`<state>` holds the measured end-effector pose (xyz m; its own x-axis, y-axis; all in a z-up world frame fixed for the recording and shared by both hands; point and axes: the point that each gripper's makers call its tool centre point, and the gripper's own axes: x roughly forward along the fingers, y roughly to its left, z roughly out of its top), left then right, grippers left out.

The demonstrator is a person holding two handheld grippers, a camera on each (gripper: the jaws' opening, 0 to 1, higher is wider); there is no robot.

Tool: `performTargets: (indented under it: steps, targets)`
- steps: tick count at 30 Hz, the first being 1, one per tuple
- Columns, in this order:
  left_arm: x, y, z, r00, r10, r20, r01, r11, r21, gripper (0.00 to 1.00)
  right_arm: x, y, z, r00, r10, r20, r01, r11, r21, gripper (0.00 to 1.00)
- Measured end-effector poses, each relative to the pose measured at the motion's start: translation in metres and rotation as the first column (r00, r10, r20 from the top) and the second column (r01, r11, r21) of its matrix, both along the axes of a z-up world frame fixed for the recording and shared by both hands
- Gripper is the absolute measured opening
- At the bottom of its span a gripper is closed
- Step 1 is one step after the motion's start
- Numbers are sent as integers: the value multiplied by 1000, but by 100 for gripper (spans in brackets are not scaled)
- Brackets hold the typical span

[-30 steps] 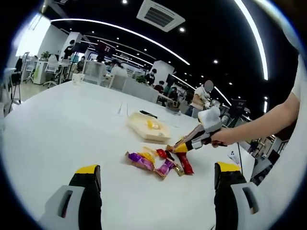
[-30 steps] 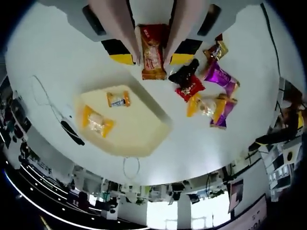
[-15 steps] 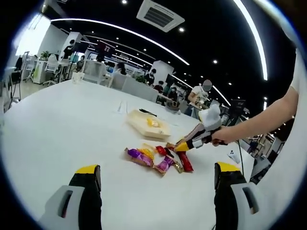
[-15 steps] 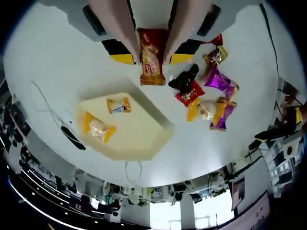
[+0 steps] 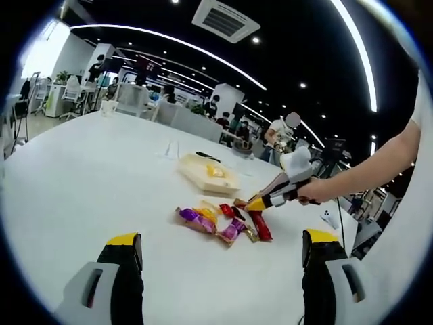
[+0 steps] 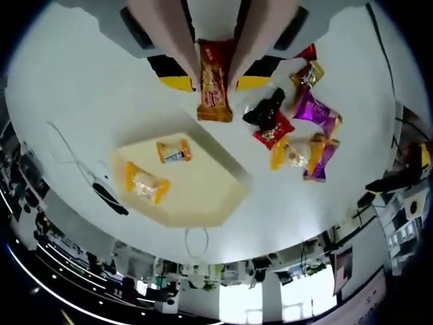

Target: Place the target food into the container with the food tongs after gripping and lifting it, then release it inside without dropping or visibly crushing the food.

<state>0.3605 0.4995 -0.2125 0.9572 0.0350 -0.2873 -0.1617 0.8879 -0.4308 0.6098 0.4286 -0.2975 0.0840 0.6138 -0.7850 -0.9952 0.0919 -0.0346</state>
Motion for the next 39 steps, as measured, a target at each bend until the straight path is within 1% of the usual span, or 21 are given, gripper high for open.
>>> performTargets:
  steps: [6, 14, 22, 23, 25, 28, 30, 32, 34, 36, 37, 38, 39]
  targets:
    - [5, -11, 2, 1000, -20, 0, 20, 1000, 12, 99, 1, 0, -3, 1000, -11, 2, 11, 1000, 14, 21]
    - [7, -12, 5, 1000, -18, 14, 18, 1000, 19, 99, 0, -1, -4, 1000, -9, 3, 9, 1000, 4, 21]
    - [8, -16, 10, 999, -38, 19, 38, 999, 29, 99, -1, -1, -2, 999, -42, 8, 42, 999, 1, 21]
    - [9, -17, 12, 999, -44, 20, 43, 999, 31, 99, -3, -1, -2, 998, -64, 2, 64, 998, -7, 21]
    - [9, -19, 13, 999, -48, 20, 48, 998, 34, 99, -4, -2, -1, 998, -64, 3, 64, 998, -13, 21]
    - [8, -20, 14, 998, -52, 24, 51, 998, 34, 99, -11, -5, -2, 998, -60, -15, 60, 998, -12, 21]
    - [8, -22, 12, 998, -59, 21, 58, 998, 35, 99, -12, -7, -2, 998, -55, -11, 55, 998, -10, 21]
    - [8, -23, 9, 998, -67, 17, 67, 997, 35, 99, -11, -10, -1, 998, -67, -10, 67, 998, -12, 21]
    - [8, -23, 7, 997, -75, 16, 74, 997, 36, 99, -11, -11, 3, 996, -83, -19, 84, 996, 8, 21]
    - [8, -23, 6, 997, -77, 16, 76, 996, 36, 99, -13, -12, 1, 997, -75, -20, 75, 997, -3, 21]
    - [8, -23, 6, 997, -77, 16, 77, 996, 36, 99, -17, -19, -5, 999, -50, -8, 50, 997, -58, 21]
    - [8, -23, 5, 997, -78, 16, 77, 996, 36, 99, -15, -9, -1, 999, 4, 33, -5, 1000, 5, 21]
    - [8, -24, 5, 997, -79, 15, 79, 996, 36, 99, -16, -14, -5, 998, -57, 2, 57, 998, -20, 21]
